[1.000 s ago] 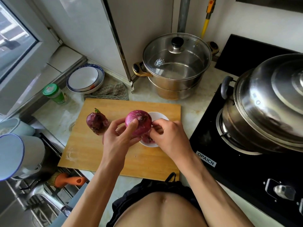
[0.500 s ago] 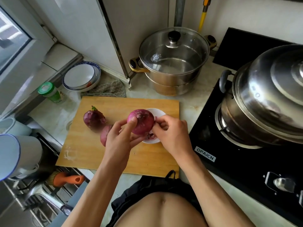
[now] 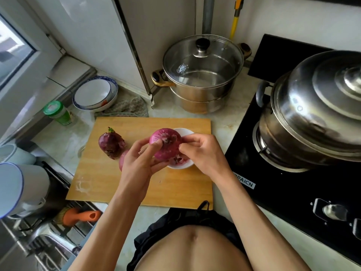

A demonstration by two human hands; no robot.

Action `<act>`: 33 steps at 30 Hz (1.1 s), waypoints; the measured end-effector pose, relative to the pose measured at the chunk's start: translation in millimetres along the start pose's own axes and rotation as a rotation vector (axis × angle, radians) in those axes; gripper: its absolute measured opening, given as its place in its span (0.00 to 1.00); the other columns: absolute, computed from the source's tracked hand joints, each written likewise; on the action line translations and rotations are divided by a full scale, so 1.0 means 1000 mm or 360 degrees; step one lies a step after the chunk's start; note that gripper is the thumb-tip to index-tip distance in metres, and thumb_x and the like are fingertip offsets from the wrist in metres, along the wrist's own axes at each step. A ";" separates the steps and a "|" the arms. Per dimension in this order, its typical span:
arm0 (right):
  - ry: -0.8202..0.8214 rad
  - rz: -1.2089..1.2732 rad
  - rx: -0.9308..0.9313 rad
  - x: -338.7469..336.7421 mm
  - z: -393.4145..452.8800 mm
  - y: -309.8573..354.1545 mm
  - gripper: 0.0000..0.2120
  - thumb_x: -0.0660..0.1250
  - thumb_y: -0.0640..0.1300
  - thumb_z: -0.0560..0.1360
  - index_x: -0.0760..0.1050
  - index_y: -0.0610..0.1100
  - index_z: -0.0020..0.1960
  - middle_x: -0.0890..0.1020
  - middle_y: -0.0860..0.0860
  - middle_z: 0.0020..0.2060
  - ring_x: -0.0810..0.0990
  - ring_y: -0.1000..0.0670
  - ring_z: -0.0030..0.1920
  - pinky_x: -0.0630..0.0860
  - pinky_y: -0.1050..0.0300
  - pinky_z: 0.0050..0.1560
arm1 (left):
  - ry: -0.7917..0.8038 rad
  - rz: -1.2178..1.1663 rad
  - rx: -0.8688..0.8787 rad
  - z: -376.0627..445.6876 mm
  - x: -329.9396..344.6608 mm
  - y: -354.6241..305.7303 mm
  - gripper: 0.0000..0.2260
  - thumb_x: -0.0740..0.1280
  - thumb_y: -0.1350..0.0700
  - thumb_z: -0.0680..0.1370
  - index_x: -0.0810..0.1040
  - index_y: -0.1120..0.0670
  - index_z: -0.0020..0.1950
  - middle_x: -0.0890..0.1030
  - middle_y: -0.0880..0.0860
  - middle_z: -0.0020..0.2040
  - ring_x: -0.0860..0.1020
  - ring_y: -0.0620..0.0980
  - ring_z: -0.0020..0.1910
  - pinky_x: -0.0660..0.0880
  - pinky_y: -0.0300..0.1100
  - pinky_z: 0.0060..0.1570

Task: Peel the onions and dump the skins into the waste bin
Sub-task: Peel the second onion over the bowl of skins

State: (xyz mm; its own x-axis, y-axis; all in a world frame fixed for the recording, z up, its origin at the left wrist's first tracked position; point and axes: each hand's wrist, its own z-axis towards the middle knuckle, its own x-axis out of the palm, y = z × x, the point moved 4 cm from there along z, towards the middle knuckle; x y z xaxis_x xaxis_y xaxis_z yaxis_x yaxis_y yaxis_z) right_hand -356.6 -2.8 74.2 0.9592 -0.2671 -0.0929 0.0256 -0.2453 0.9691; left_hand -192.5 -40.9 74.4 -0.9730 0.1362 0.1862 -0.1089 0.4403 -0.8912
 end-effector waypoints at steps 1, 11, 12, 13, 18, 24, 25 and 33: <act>-0.0020 0.0012 0.0008 -0.001 0.000 -0.001 0.08 0.70 0.38 0.71 0.83 0.50 0.40 0.87 0.51 0.36 0.86 0.51 0.41 0.83 0.45 0.51 | -0.0004 -0.0006 -0.0022 0.000 0.001 0.000 0.11 0.70 0.56 0.80 0.78 0.59 0.60 0.85 0.60 0.51 0.87 0.55 0.44 0.83 0.42 0.40; -0.0046 -0.0295 -0.0579 -0.008 -0.009 0.008 0.19 0.71 0.38 0.71 0.78 0.47 0.61 0.81 0.55 0.56 0.80 0.54 0.57 0.79 0.55 0.56 | 0.0043 -0.0073 -0.0348 0.000 0.012 -0.004 0.16 0.68 0.43 0.81 0.81 0.57 0.55 0.84 0.57 0.38 0.81 0.49 0.27 0.83 0.40 0.33; 0.0016 -0.0353 -0.0692 -0.008 -0.010 0.010 0.21 0.71 0.38 0.71 0.77 0.47 0.63 0.80 0.54 0.59 0.78 0.53 0.60 0.78 0.56 0.58 | 0.0055 -0.0062 -0.0394 0.001 0.013 -0.005 0.18 0.67 0.42 0.81 0.80 0.57 0.55 0.84 0.57 0.37 0.81 0.50 0.27 0.82 0.40 0.32; 0.0069 -0.0413 -0.0775 -0.007 -0.010 0.012 0.22 0.72 0.38 0.71 0.77 0.46 0.64 0.79 0.53 0.60 0.77 0.52 0.62 0.77 0.57 0.59 | 0.0067 -0.0064 -0.0437 0.001 0.012 -0.005 0.20 0.67 0.41 0.81 0.80 0.58 0.56 0.84 0.58 0.36 0.81 0.51 0.27 0.81 0.40 0.32; 0.0097 -0.0601 -0.0942 -0.003 -0.007 0.019 0.20 0.73 0.35 0.72 0.78 0.42 0.63 0.78 0.50 0.59 0.76 0.54 0.61 0.73 0.70 0.56 | 0.0116 -0.0093 -0.0543 0.004 0.012 -0.004 0.25 0.66 0.39 0.80 0.81 0.62 0.55 0.81 0.59 0.35 0.79 0.51 0.26 0.81 0.40 0.29; 0.0075 -0.0523 -0.0880 -0.007 -0.001 0.018 0.17 0.74 0.35 0.70 0.79 0.42 0.58 0.77 0.50 0.55 0.76 0.59 0.55 0.78 0.64 0.48 | 0.0315 0.0128 -0.0408 0.006 0.014 -0.007 0.22 0.64 0.40 0.81 0.83 0.57 0.57 0.85 0.59 0.44 0.83 0.53 0.37 0.83 0.45 0.41; 0.0060 -0.0516 -0.0871 -0.008 0.000 0.018 0.16 0.75 0.34 0.70 0.80 0.42 0.56 0.77 0.50 0.54 0.76 0.59 0.53 0.78 0.63 0.47 | 0.0320 0.0141 -0.0381 0.005 0.015 -0.008 0.19 0.64 0.41 0.82 0.84 0.56 0.56 0.86 0.58 0.44 0.84 0.53 0.38 0.83 0.45 0.42; 0.0052 -0.0459 -0.0818 -0.009 0.000 0.014 0.14 0.75 0.34 0.70 0.79 0.42 0.53 0.77 0.54 0.48 0.77 0.59 0.49 0.77 0.62 0.48 | 0.0347 0.0161 -0.0312 0.010 0.017 -0.007 0.14 0.62 0.48 0.84 0.83 0.55 0.54 0.84 0.55 0.42 0.81 0.52 0.38 0.81 0.47 0.43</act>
State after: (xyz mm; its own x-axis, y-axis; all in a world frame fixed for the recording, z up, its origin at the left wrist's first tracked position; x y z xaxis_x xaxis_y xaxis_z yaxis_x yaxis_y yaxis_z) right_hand -364.7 -3.4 88.8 0.9012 -0.2260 -0.3698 0.4119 0.1814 0.8930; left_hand -210.3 -50.6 79.5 -0.9081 0.3658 0.2040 0.0481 0.5749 -0.8168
